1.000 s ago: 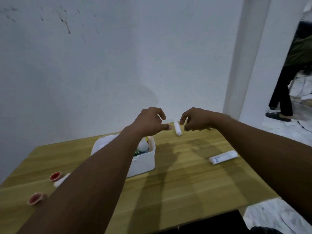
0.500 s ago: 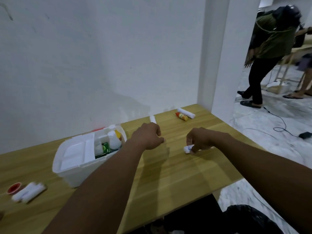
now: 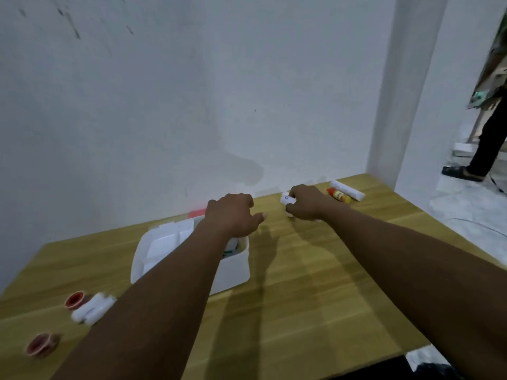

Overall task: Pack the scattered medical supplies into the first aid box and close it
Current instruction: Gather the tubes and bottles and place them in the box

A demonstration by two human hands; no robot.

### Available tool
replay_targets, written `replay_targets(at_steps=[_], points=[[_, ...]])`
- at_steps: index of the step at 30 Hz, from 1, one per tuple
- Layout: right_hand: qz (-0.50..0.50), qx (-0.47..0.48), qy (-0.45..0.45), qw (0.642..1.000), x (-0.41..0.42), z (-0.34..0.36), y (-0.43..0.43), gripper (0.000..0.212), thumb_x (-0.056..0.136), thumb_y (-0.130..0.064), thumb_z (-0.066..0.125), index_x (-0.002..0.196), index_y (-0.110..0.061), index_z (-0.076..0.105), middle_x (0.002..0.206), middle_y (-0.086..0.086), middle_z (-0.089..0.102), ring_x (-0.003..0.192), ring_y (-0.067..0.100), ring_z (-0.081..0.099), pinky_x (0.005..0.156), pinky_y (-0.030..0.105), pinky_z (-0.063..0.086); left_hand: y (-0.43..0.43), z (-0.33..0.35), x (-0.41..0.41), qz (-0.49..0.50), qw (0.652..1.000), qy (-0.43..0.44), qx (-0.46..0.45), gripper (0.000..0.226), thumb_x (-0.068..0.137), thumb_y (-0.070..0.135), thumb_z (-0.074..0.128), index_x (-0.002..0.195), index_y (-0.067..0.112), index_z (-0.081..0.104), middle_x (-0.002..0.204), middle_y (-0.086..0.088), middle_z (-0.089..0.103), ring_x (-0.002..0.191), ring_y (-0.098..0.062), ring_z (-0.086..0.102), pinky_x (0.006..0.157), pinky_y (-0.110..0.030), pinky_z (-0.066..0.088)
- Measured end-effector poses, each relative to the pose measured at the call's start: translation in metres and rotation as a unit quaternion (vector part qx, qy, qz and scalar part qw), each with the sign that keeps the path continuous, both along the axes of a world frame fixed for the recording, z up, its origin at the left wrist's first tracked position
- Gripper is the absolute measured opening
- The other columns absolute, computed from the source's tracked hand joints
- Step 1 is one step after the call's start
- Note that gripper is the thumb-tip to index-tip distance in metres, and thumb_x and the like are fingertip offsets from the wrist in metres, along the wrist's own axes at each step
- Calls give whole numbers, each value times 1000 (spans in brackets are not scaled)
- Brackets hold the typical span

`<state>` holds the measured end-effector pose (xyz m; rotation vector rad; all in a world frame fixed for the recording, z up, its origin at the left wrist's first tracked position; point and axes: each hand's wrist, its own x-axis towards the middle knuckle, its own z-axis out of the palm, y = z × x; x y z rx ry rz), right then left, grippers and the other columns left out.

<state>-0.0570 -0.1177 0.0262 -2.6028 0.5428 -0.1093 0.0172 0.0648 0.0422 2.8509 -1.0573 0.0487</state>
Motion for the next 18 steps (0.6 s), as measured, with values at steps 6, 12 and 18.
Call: replay_targets(at_steps=[6, 12, 18], points=[[-40, -10, -13, 999, 49, -22, -18, 34, 82, -35, 61, 105, -13, 52, 109, 8, 52, 105, 27, 55, 74, 32, 38, -36, 2, 29, -10, 999, 42, -9, 59, 89, 63, 54, 135, 25, 55, 134, -3, 60, 122, -26, 56, 102, -44, 44], [-90, 9, 36, 995, 79, -49, -34, 54, 82, -19, 67, 130, -11, 44, 127, 15, 55, 112, 31, 57, 75, 32, 42, -69, -7, 60, -14, 997, 81, 8, 53, 89, 55, 59, 132, 23, 56, 132, -4, 59, 118, -26, 57, 93, -39, 48], [-73, 18, 40, 996, 63, -35, -53, 34, 81, -21, 64, 111, -9, 53, 94, 5, 60, 83, 21, 60, 69, 32, 53, -90, -16, 61, -18, 993, 116, -14, 53, 86, 52, 64, 131, 24, 58, 132, -5, 58, 117, -27, 59, 98, -42, 50]])
